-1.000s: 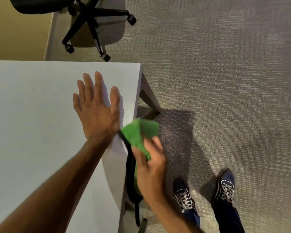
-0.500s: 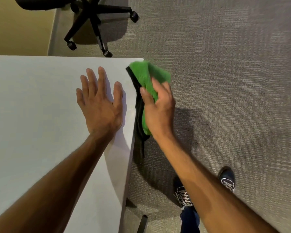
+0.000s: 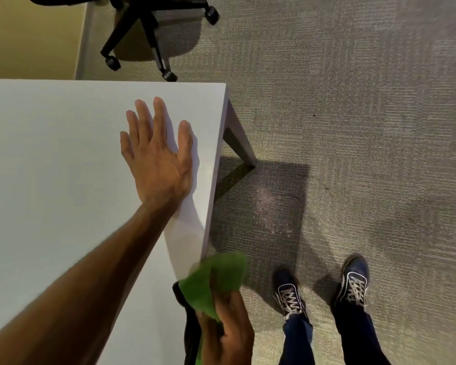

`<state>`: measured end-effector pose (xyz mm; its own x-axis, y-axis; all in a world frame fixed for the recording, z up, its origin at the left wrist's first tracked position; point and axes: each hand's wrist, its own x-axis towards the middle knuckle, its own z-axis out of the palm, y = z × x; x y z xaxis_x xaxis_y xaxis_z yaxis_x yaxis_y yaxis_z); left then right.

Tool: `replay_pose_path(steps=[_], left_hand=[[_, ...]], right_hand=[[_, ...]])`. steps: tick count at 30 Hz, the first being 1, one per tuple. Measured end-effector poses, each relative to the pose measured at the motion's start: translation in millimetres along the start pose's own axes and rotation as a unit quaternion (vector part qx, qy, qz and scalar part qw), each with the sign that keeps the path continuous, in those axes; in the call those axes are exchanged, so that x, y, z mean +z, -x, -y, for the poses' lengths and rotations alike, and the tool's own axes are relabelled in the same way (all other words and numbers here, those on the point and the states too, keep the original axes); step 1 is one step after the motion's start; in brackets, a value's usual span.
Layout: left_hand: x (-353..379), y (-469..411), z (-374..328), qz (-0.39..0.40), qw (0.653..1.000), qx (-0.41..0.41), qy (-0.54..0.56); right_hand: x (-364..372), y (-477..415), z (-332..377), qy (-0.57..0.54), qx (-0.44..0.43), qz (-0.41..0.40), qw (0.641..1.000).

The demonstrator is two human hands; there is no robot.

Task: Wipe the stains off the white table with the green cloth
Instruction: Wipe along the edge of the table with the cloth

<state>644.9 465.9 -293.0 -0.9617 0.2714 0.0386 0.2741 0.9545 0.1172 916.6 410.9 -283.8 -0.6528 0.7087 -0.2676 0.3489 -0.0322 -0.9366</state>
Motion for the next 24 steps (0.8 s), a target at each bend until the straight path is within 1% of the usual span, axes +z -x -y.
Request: replay_pose_path(steps=[2,4,7,11,15,19,24], left_hand=[[-1,0,-1,0.0,1.0,0.001,0.005],[-1,1,-1,-0.001,1.0,0.001,0.013],[-2,1,-1,-0.003,1.0,-0.001,0.023],[-3,1,0,-0.005,0.999,0.006,0.031],[-3,1,0,-0.008,1.0,0.002,0.018],[-3,1,0,-0.008,1.0,0.002,0.02],[-3,3,0,-0.009,1.0,0.005,0.029]], right_hand=[[3,-22,6,-0.044,0.038,-0.013,0.998],[3,-55,16,-0.064,0.059,0.013,0.996],[6,-117,31,-0.053,0.032,0.034,0.998],[10,-193,55,-0.071,-0.01,0.013,0.997],[16,-247,66,-0.065,-0.04,-0.008,0.997],[18,-250,69,-0.041,-0.062,-0.02,0.997],[13,-175,47,-0.018,-0.038,0.014,0.999]])
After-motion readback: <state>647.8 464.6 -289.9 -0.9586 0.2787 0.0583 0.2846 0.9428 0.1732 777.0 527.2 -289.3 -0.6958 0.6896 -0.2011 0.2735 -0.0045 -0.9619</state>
